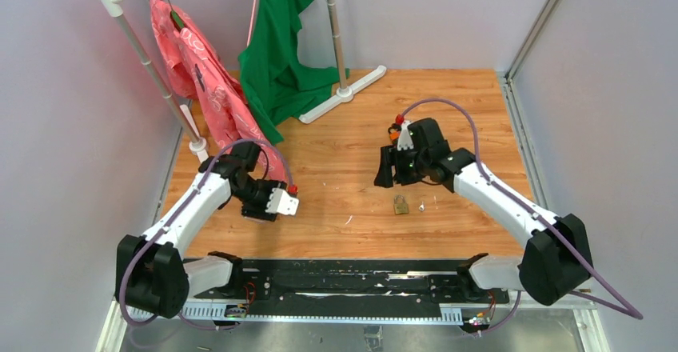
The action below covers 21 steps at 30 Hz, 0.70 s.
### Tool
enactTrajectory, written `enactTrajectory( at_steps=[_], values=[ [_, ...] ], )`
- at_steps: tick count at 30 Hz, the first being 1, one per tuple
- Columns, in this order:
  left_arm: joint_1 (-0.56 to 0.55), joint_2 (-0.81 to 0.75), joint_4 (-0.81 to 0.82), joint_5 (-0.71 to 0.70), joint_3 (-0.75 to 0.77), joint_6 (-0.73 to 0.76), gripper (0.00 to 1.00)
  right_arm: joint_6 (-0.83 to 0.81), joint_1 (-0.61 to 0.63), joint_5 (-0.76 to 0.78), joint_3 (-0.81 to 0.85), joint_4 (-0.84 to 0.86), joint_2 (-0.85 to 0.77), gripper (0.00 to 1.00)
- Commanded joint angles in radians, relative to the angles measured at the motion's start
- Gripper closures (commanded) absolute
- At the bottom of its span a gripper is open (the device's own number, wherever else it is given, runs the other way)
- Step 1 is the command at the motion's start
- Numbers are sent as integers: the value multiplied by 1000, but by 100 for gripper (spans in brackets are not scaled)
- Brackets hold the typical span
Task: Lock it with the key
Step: Pick up the lock from the center of the board.
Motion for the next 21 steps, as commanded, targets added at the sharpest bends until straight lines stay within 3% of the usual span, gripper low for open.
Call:
enactTrajectory(
  at_steps=[1, 6, 10, 21],
  values=[
    [-91, -23, 39, 25, 103, -284, 100, 156, 100, 3, -96, 274, -23, 32],
    [-234, -133, 158, -43, 132, -465, 100, 312, 177, -29, -143, 550, 15, 27],
    [-300, -134, 258, -99, 171, -590, 100, 360, 251, -79, -102, 687, 96, 25],
    [-325, -111, 356, -122, 185, -656, 100, 467, 313, -224, 86, 802, 346, 29]
  ],
)
